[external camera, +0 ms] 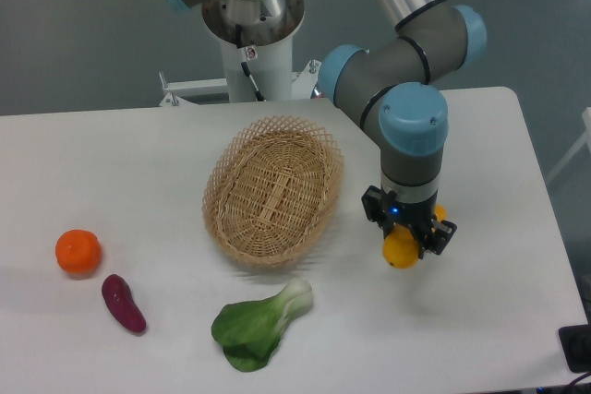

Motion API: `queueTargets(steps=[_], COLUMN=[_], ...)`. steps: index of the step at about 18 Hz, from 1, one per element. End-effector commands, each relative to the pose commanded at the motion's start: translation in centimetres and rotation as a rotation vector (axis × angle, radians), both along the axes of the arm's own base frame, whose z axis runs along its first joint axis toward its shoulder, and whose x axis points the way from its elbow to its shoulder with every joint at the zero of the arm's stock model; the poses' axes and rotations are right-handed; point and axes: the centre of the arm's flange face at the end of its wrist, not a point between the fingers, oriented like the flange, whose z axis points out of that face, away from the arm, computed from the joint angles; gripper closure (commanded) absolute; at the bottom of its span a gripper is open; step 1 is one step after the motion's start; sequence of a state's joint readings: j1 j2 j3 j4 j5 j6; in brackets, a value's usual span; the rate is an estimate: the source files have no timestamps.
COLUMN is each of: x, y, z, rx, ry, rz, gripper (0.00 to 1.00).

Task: Pick up the mango from the basket
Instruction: 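Lift the held mango up and out of the basket, moving it beside the basket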

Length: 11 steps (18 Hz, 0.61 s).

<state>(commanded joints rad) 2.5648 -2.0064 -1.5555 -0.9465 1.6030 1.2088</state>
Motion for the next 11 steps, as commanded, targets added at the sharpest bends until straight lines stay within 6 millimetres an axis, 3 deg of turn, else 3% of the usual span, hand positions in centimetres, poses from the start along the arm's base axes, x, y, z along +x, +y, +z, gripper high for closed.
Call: queueTargets(steps=[11], x=[-0.78], y=[-1.05], z=[-0.62], rx=[-0.008], ry=[-0.008], rz=[0.009], gripper=[0.46])
